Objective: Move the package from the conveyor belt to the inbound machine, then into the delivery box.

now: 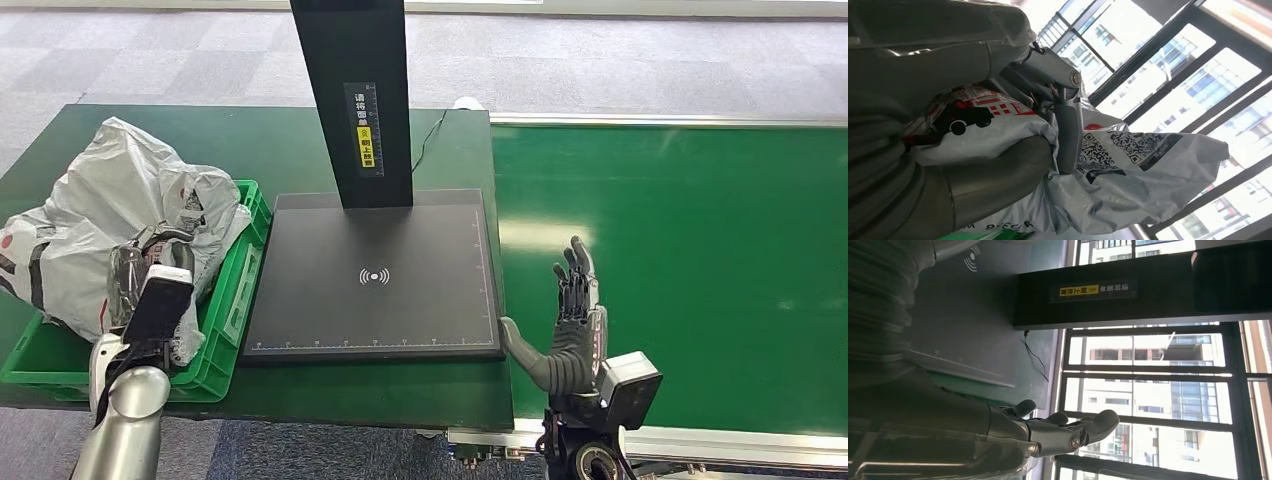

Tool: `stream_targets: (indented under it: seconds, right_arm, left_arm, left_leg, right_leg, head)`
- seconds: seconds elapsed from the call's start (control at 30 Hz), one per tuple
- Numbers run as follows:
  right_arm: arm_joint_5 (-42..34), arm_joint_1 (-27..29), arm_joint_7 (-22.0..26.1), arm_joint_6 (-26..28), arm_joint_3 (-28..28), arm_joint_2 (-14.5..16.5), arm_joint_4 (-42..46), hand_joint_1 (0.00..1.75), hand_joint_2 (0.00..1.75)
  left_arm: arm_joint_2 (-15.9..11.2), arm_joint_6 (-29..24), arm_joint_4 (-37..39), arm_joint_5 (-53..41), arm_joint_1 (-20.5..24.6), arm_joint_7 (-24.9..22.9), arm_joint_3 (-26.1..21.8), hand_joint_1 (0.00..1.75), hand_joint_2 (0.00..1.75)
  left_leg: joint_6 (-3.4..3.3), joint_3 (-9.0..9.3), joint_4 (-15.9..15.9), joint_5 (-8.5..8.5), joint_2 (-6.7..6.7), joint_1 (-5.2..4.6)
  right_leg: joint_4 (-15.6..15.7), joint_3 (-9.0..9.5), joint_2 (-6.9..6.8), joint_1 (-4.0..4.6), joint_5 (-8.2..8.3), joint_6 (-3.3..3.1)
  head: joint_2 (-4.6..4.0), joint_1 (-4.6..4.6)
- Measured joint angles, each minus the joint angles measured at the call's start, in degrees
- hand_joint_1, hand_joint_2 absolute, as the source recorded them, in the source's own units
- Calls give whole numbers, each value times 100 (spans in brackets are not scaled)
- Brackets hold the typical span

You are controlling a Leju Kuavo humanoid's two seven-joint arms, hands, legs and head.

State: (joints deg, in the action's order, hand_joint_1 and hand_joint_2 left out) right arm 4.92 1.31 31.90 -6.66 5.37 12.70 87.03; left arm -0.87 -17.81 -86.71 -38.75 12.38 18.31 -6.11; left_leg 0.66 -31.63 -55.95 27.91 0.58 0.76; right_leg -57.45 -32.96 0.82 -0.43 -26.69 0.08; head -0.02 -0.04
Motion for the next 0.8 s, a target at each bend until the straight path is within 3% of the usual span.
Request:
stream_targets:
  seconds: [0.13, 0.27, 0.8]
  right_arm:
    - [24, 46, -16, -14, -37, 2, 61, 0, 175]
    - [38, 84, -20, -14, -69, 2, 115, 0, 175]
    - [66, 137, -62, 99, -160, 2, 244, 0, 175]
  left_arm:
    - [-25, 152, 2, -92, -52, -263, 42, 168, 175]
    - [-33, 172, 1, -152, -51, -431, 91, 0, 175]
    - [-102, 107, 17, 163, 215, -566, 203, 0, 175]
  left_leg:
    - [0, 0, 0, 0, 1, 0]
    - [0, 1, 0, 0, 0, 0]
    - [0, 2, -1, 0, 0, 0]
  right_leg:
    - [0, 0, 0, 0, 0, 0]
    - [0, 1, 0, 0, 0, 0]
    - [0, 1, 0, 0, 1, 1]
  head:
    - [0, 1]
    - [0, 1]
    - [0, 0]
